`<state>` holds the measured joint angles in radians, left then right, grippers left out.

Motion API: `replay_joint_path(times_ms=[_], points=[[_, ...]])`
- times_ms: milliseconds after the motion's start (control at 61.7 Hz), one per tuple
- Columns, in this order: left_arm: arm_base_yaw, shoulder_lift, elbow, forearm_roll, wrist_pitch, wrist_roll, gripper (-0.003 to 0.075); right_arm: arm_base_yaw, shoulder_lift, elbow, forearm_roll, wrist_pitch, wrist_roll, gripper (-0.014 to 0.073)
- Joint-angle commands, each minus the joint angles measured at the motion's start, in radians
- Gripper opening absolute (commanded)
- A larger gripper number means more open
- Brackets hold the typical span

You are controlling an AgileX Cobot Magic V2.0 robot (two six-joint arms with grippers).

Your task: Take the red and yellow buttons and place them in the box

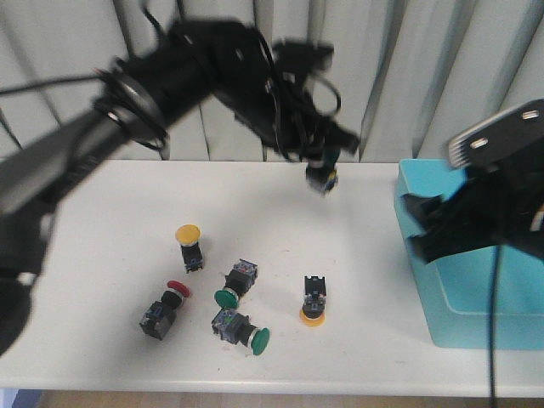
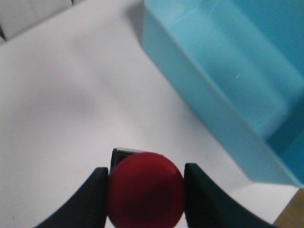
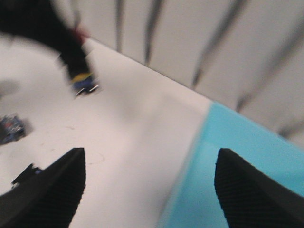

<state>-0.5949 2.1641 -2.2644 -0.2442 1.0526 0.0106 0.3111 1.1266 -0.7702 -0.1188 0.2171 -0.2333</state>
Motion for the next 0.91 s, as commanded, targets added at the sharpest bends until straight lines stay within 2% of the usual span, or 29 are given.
replay_joint_path(times_ms=[0,130,275,373,551,891], points=[[-0.003,-0.134,-0.031,-0.034,-0.047,-0.001,-0.0006,0.067,0.032,-0.033,-0.004,-0.140,-0.148,0.0538],[-0.003,-0.190,-0.029,-0.031,-0.017,-0.021,-0.0006,0.101,0.056,-0.033,0.001,-0.282,-0.157,0.0538],[-0.003,-0.243,0.021,-0.035,-0.026,-0.055,-0.0003,0.101,0.056,-0.033,-0.001,-0.350,-0.155,0.0538],[-0.003,-0.259,0.056,-0.063,-0.026,-0.056,-0.0001,0.101,0.057,-0.033,-0.001,-0.368,-0.155,0.0538],[-0.003,-0.263,0.104,-0.203,-0.054,-0.052,0.0001,0.101,0.077,-0.033,-0.001,-0.371,-0.155,0.0538],[-0.003,-0.263,0.110,-0.297,-0.071,-0.051,0.0004,0.101,0.089,-0.033,-0.001,-0.364,-0.155,0.0538]])
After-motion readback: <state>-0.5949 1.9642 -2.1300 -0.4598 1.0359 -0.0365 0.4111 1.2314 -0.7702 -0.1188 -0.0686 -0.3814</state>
